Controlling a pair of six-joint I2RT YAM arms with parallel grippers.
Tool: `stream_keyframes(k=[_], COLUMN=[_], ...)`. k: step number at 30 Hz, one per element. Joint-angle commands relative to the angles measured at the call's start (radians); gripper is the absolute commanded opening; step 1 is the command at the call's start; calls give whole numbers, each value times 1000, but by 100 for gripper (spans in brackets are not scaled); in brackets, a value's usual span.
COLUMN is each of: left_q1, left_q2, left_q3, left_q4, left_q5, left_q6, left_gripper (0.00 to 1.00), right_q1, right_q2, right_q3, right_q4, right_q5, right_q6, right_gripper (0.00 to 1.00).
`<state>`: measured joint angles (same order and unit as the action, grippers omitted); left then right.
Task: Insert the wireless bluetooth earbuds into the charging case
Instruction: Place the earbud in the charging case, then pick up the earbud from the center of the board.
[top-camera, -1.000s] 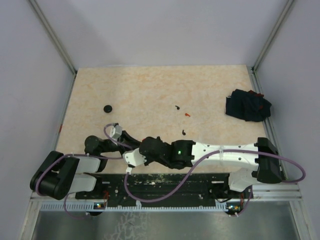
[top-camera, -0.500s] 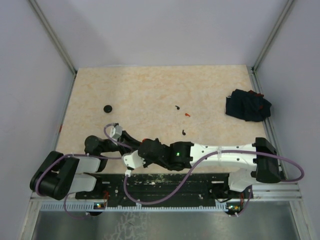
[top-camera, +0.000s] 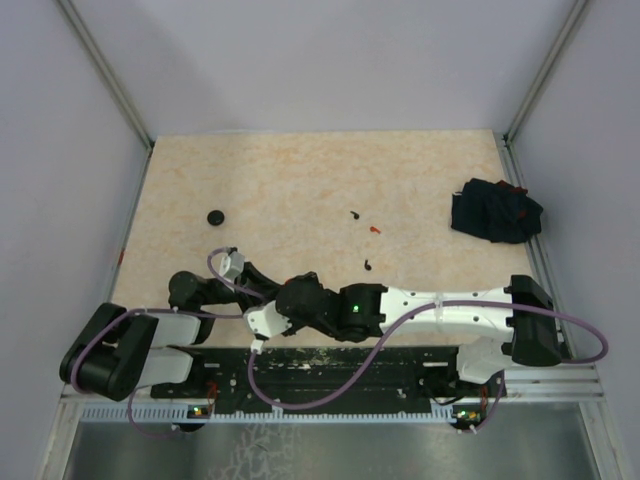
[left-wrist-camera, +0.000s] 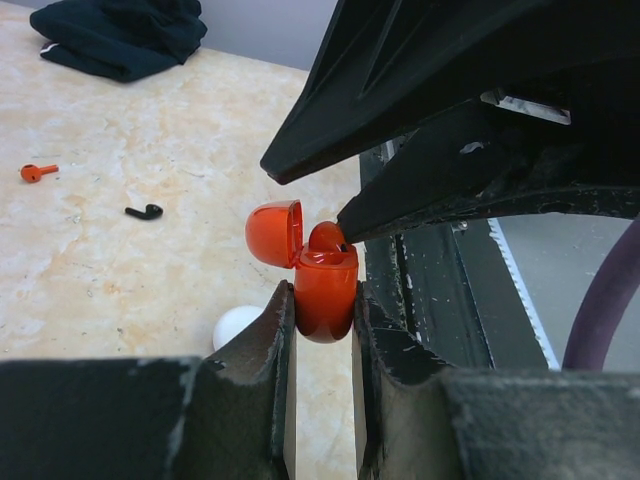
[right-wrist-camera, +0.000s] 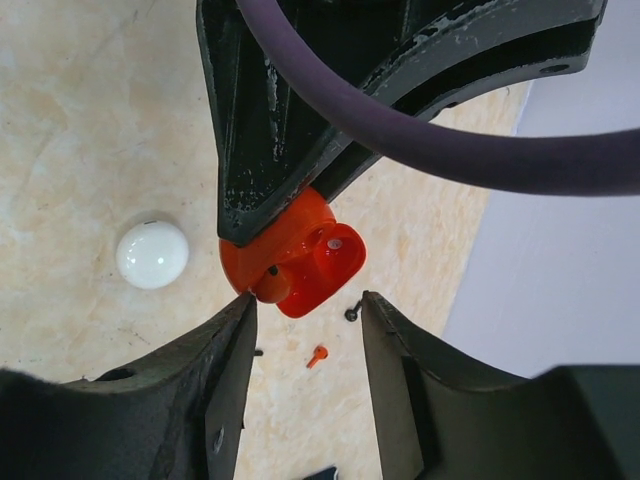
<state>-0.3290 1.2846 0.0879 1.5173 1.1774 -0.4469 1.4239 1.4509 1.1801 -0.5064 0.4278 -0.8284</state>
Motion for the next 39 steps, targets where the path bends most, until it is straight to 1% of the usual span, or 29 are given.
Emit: stream_keyframes(k=[1, 6, 10, 13, 16, 21, 26, 29, 32, 35, 39], left_q1=[4, 5, 11, 17, 23, 24, 23, 22, 22, 23, 24], left_q2=[8, 36, 55, 63, 62, 42, 48, 77, 120, 158, 159], left_q3=[15, 0, -9, -21, -34, -70, -97, -97, -99, -106, -105], left_q4=[273, 272, 234, 213, 182, 165, 150, 145, 193, 258, 270], left_q5=[-38, -83, -139, -188, -251, -383, -495, -501, -494, -512, -488], left_q6=[15, 43, 92, 130, 168, 227, 263, 267, 256, 224, 215], left_gripper=[0, 0, 0, 0, 0, 0, 0, 0, 0, 0, 0], right_q1=[15, 15, 5, -27, -85, -232, -398, -503, -619, -725, -827], right_q2=[-2, -27, -58, -71, -86, -91, -53, -13, 34, 85, 178], right_q3=[42, 61, 85, 113, 140, 174, 175, 174, 176, 169, 151], right_q4=[-22, -27, -41, -67, -89, -130, -146, -143, -130, -92, -19], right_q5=[-47, -26, 3, 3, -13, -67, -124, -134, -193, -233, -226], right_q6=[27, 43, 79, 153, 250, 416, 517, 555, 608, 662, 711], right_gripper=[48, 56, 62, 64, 64, 67, 66, 65, 64, 62, 58])
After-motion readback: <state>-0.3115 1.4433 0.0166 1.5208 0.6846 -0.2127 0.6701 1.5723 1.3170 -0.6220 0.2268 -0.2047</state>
